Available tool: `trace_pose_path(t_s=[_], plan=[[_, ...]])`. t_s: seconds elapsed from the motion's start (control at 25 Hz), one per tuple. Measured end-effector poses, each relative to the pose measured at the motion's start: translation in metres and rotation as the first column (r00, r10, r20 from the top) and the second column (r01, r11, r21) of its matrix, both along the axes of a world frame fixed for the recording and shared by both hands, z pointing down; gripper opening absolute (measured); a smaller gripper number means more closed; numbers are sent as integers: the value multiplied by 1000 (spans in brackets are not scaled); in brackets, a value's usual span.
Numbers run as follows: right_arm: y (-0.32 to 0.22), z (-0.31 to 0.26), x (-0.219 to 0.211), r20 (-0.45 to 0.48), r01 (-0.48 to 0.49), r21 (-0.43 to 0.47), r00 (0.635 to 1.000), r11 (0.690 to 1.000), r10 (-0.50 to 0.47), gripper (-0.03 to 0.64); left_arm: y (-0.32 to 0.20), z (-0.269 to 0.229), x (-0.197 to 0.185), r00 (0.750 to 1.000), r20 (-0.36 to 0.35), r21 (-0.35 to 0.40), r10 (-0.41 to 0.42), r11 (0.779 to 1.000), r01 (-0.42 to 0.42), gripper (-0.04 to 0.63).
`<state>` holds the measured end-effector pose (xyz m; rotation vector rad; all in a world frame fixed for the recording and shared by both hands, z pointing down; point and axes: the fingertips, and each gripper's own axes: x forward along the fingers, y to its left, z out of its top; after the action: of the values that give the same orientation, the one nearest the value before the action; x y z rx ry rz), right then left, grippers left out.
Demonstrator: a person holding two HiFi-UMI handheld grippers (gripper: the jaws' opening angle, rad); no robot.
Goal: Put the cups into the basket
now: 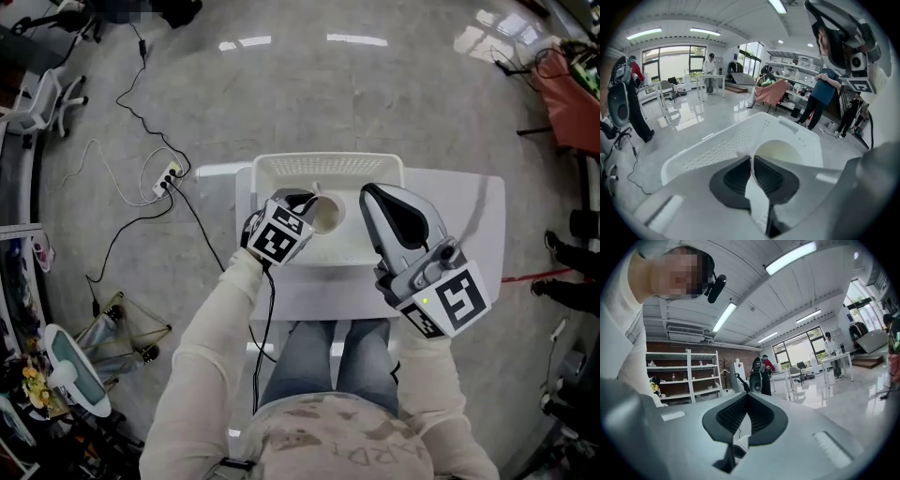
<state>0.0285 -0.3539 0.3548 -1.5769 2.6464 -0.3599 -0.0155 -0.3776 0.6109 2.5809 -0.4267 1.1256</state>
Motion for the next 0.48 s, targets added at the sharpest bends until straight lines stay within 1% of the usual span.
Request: trace_pose_path(t_s=[0.2,0.48], plan=[[7,20,9,-1,-27,-28,1000,999,27,25,-3,49,16,996,76,-13,36,999,-35,26],[11,41,18,-11,-29,-56,1000,998,29,25,-3,108,27,982,182,-37,43,999,-36,26]])
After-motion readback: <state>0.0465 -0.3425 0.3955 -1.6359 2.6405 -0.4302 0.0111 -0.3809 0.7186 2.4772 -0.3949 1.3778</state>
